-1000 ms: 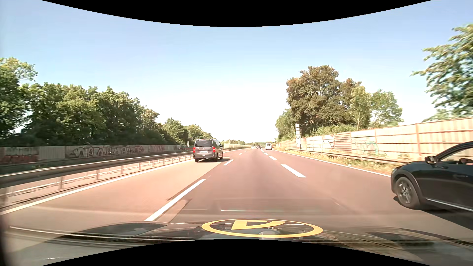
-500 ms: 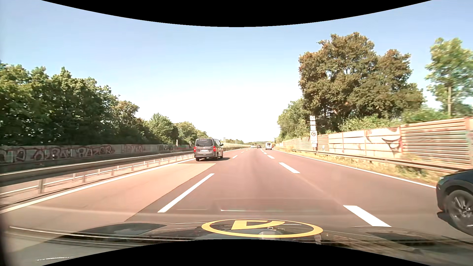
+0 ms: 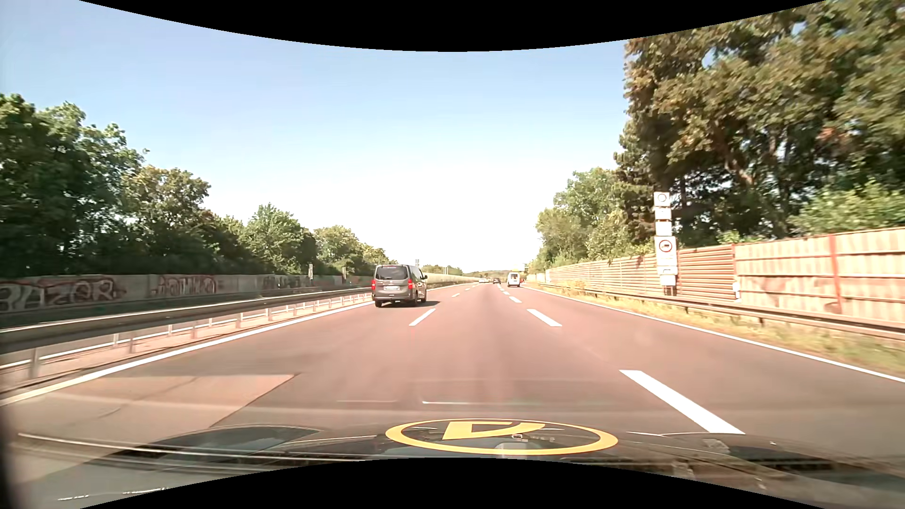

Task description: Follow the waypoints while adhering to traffic rules and regulations

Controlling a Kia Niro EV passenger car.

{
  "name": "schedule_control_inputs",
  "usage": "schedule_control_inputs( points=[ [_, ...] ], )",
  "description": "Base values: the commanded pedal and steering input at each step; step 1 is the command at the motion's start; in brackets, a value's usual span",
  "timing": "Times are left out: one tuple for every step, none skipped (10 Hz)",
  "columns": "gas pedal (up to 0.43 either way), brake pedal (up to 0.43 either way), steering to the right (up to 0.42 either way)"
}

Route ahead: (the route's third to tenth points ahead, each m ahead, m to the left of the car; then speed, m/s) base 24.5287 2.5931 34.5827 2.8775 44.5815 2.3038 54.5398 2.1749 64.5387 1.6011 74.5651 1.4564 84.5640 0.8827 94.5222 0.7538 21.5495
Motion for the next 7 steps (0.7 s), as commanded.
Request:
schedule_control_inputs(
  points=[
    [0.220,0.000,0.003],
    [0.220,0.000,0.003],
    [0.228,0.000,0.003],
    [0.228,0.000,0.003],
    [0.260,0.000,0.003],
    [0.260,0.000,0.003],
    [0.260,0.000,0.003]
  ],
)
